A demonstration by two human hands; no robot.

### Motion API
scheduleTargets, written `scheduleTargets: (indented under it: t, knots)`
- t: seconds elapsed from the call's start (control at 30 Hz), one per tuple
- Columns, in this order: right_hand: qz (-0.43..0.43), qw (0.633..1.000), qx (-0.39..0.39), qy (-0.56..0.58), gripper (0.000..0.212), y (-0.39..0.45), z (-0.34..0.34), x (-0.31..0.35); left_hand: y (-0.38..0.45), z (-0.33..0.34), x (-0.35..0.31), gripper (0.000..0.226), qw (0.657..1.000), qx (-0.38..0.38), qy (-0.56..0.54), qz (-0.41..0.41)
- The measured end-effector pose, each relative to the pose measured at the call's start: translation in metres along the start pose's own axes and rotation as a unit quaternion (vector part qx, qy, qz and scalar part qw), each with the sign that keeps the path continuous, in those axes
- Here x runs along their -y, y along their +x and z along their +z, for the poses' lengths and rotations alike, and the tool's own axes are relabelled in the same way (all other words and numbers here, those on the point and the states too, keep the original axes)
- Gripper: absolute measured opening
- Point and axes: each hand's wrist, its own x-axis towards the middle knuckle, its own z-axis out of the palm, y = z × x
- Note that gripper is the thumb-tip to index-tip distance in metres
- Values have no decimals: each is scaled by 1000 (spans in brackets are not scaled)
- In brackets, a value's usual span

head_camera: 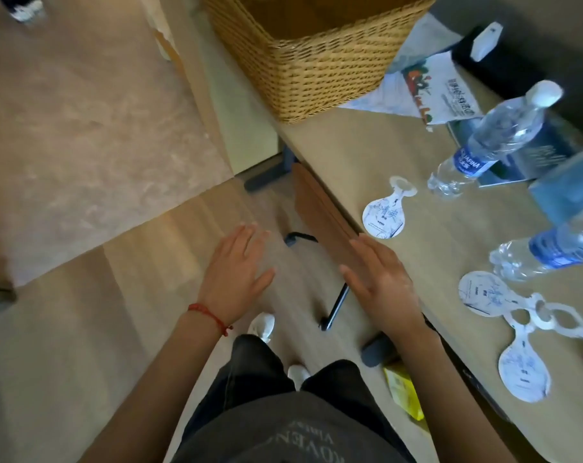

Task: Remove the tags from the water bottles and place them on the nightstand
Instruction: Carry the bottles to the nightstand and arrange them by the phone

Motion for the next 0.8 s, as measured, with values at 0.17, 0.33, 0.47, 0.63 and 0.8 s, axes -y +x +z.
scheduleTargets:
  t: [0.17, 0.33, 0.47, 0.63, 0.8]
  knots:
    - [116, 991, -69, -21, 43, 11, -4, 0, 68, -14, 3, 55, 990, 37, -1, 133]
    - [229, 964, -131, -20, 44, 6, -7, 1, 118, -20, -4, 54, 969, 69, 0, 239]
    - [306, 933, -188, -24, 44, -6, -14, -3, 147, -19, -24, 50, 951, 77, 2, 300]
    - [374, 894, -242, -47, 44, -26, -33, -14, 173, -11, -61, 51, 927, 89, -22, 364]
    - [400, 872, -281, -43, 44, -39, -58, -40, 191, -4, -103, 52, 912, 75, -53, 400]
